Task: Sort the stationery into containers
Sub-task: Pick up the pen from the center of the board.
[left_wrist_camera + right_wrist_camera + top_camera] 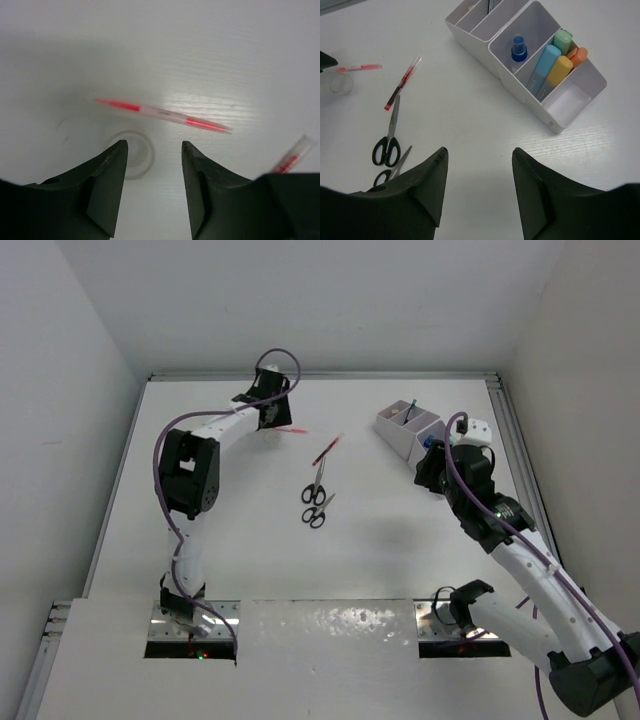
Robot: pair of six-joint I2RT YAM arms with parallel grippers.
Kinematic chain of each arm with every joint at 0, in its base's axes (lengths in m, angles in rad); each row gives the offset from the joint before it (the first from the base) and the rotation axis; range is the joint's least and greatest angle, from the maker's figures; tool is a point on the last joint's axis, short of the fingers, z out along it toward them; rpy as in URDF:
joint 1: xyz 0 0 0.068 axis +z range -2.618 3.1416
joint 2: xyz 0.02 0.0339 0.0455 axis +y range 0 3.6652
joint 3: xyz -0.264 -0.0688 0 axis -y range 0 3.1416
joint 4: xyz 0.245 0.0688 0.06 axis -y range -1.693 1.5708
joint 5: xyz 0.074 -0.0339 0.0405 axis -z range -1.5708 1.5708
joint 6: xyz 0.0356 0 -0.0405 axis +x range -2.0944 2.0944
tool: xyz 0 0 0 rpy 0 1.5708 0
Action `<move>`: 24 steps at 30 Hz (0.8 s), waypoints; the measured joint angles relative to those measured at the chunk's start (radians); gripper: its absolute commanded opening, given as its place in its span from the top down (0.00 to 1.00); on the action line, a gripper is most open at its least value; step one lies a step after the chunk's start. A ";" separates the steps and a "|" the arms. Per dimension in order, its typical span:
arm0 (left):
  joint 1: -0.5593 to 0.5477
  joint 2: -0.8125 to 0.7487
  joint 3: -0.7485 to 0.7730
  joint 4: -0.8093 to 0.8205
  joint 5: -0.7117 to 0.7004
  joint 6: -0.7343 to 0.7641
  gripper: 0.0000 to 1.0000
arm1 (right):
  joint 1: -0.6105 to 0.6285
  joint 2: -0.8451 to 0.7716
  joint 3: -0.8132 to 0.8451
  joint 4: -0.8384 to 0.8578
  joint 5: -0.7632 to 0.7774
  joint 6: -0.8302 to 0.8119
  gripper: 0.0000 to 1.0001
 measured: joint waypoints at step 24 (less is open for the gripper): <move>0.051 0.323 0.435 -0.306 0.690 1.449 0.35 | 0.002 -0.055 -0.018 -0.062 0.008 0.019 0.47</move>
